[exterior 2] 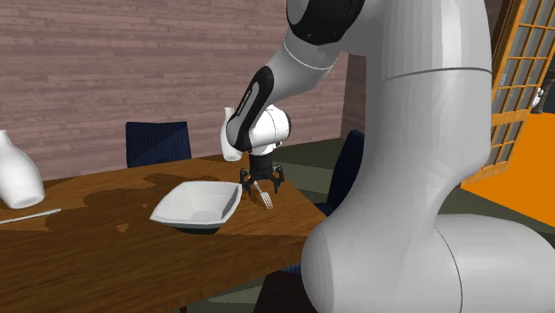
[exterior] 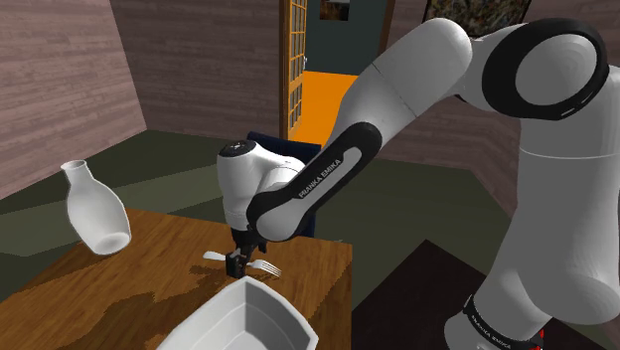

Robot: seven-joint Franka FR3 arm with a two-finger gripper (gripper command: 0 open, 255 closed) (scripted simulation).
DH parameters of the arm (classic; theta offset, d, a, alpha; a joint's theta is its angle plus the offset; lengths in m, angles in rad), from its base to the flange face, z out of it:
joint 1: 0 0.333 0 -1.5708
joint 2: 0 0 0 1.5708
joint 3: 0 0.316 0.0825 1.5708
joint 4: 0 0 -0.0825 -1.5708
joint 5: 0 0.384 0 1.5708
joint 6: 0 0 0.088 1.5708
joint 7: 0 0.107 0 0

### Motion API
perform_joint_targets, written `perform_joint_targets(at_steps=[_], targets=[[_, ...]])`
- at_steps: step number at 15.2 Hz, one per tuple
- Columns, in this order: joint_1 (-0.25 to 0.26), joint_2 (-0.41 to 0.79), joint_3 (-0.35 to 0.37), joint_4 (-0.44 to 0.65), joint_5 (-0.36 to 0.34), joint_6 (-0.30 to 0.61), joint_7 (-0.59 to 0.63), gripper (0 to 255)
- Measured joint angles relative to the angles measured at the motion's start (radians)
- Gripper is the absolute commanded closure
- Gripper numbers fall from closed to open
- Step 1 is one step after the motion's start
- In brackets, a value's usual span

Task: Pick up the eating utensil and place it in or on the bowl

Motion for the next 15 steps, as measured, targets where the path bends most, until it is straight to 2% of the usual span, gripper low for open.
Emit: perform_joint_targets(at_steps=[4, 5, 15], targets=[[0.000, 0.001, 0.000, -0.001, -0.001, 0.002, 0.001, 0], [0.000, 0.001, 0.000, -0.001, -0.001, 0.002, 0.001, 255], [0.000, 0.000, 0.000, 0.000, -0.001, 0.002, 0.000, 255]])
